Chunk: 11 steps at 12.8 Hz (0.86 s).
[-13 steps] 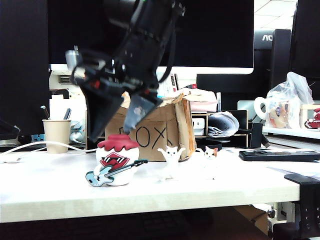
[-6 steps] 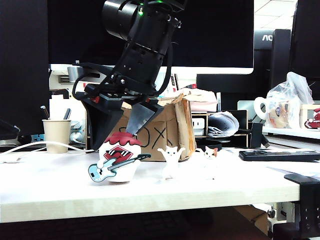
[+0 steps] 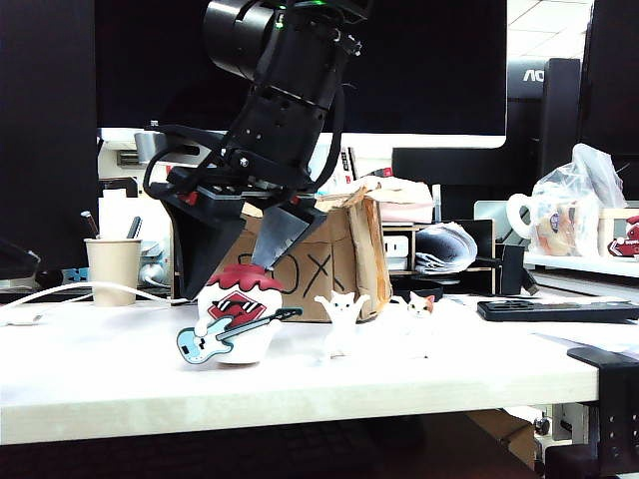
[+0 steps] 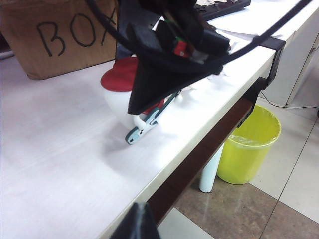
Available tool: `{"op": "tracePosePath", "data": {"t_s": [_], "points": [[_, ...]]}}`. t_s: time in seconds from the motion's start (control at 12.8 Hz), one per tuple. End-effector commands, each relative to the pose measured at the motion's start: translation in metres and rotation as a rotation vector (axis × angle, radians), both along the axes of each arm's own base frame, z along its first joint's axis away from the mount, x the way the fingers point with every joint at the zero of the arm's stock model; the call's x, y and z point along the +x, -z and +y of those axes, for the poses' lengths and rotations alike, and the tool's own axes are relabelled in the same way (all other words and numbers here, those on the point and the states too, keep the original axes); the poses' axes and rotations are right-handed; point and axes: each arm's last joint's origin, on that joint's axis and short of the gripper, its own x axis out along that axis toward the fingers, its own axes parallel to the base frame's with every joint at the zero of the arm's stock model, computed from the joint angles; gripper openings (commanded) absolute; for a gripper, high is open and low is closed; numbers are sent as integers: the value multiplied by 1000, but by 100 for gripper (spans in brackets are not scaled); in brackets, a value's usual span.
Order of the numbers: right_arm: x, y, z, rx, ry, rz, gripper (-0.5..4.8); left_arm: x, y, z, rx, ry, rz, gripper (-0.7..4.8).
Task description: Put the doll that is least similar in size compared to the others into the paper box.
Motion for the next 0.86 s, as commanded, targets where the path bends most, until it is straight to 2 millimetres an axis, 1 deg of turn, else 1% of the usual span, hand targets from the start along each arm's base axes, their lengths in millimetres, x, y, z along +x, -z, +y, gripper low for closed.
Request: {"op": "tracePosePath", "data": {"t_s": [0.08,0.47,0.86], "points": [[-6,3,-1,-24,5,61,479,0,-2,0,-6,4,-13,-5],[-9,4,-2,-48,1,82,479,0,-2,0,-6,4,-13,-5],[-11,-6,-5,-36,4,61,479,0,-2,0,-6,4,-13,-5]]}}
